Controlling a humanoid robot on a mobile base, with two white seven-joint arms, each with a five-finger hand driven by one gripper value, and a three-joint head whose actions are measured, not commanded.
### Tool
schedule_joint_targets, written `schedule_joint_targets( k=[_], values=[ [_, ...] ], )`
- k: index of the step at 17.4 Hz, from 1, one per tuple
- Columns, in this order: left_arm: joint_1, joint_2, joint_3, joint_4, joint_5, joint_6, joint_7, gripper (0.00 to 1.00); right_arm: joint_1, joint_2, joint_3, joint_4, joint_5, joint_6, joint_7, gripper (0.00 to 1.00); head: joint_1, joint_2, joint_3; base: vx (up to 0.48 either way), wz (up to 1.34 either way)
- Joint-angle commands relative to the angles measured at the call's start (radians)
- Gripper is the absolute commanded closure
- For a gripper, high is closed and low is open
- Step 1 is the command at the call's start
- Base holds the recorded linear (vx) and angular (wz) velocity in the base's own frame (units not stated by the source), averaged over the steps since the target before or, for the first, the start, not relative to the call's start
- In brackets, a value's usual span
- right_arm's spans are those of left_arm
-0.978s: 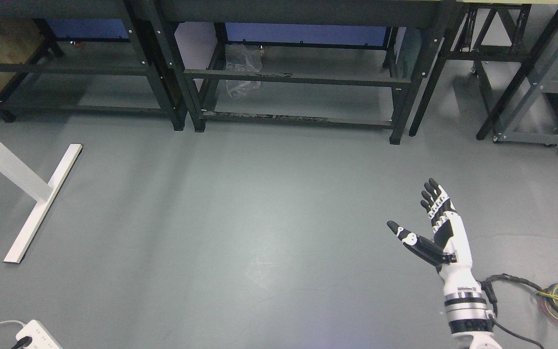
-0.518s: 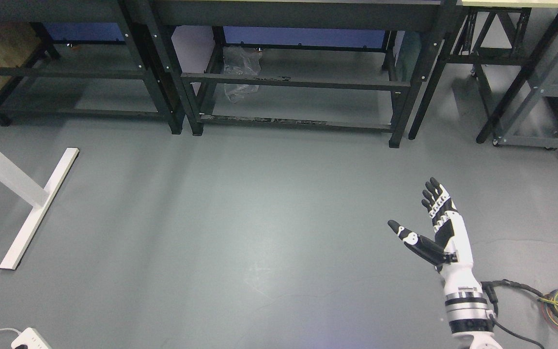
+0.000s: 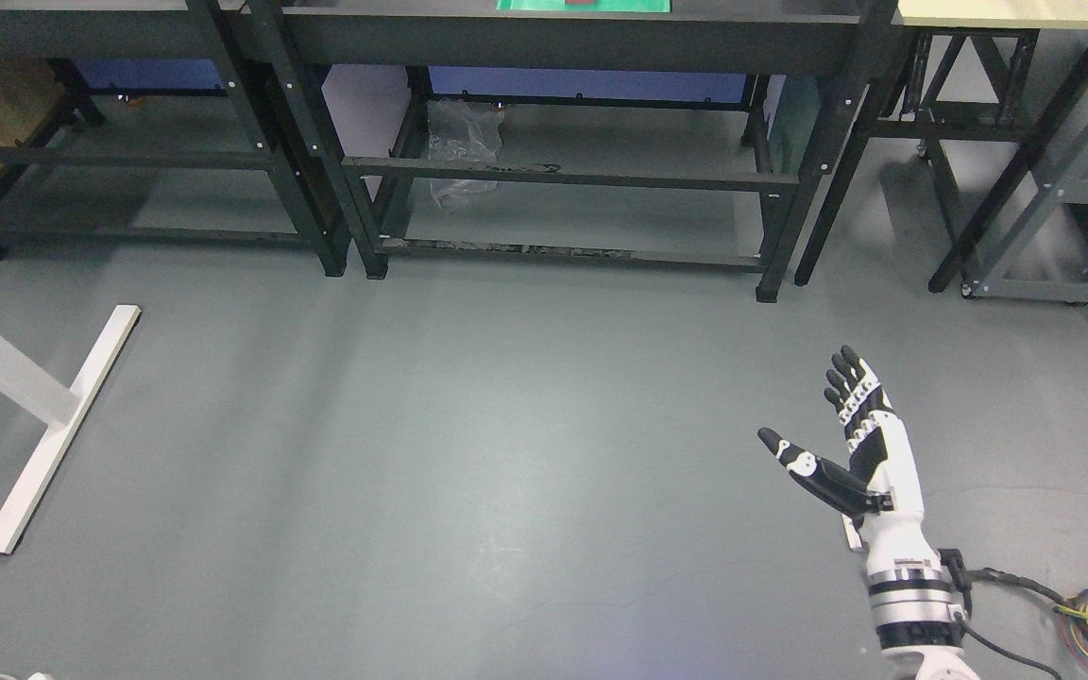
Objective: Pick pink block from left shelf to tray
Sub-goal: 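Drive toward the shelf and reach the right hand to the green tray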
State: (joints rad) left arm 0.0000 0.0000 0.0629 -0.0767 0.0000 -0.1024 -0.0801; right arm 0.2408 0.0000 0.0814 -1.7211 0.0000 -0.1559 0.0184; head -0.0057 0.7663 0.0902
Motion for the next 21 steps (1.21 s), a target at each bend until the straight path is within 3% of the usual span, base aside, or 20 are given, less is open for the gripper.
schedule_joint_targets(
  k=[1, 13, 16, 19, 21],
  values=[
    [0.009, 0.017, 0.000, 0.000, -0.002, 0.001, 0.000, 0.00, 0.000, -0.017, 0.000, 0.000, 0.020, -0.001, -0.002, 0.00, 0.0000, 0.000, 0.000, 0.161, -0.04],
    [0.009, 0.017, 0.000, 0.000, -0.002, 0.001, 0.000, 0.00, -0.003, -0.017, 0.004, 0.003, 0.053, 0.004, 0.000, 0.00, 0.0000, 0.000, 0.000, 0.140, 0.19],
    [0.009, 0.017, 0.000, 0.000, -0.002, 0.001, 0.000, 0.00, -0.012, -0.017, 0.003, 0.003, 0.271, -0.002, -0.018, 0.01, 0.0000, 0.000, 0.000, 0.147, 0.31],
    [0.009, 0.017, 0.000, 0.000, -0.002, 0.001, 0.000, 0.00, -0.038, -0.017, 0.009, 0.001, 0.671, -0.007, -0.185, 0.01, 0.0000, 0.000, 0.000, 0.161, 0.16],
    [0.009, 0.017, 0.000, 0.000, -0.002, 0.001, 0.000, 0.00, -0.043, -0.017, 0.017, -0.002, 0.849, -0.002, -0.216, 0.01, 0.0000, 0.000, 0.000, 0.192, 0.07]
  ],
)
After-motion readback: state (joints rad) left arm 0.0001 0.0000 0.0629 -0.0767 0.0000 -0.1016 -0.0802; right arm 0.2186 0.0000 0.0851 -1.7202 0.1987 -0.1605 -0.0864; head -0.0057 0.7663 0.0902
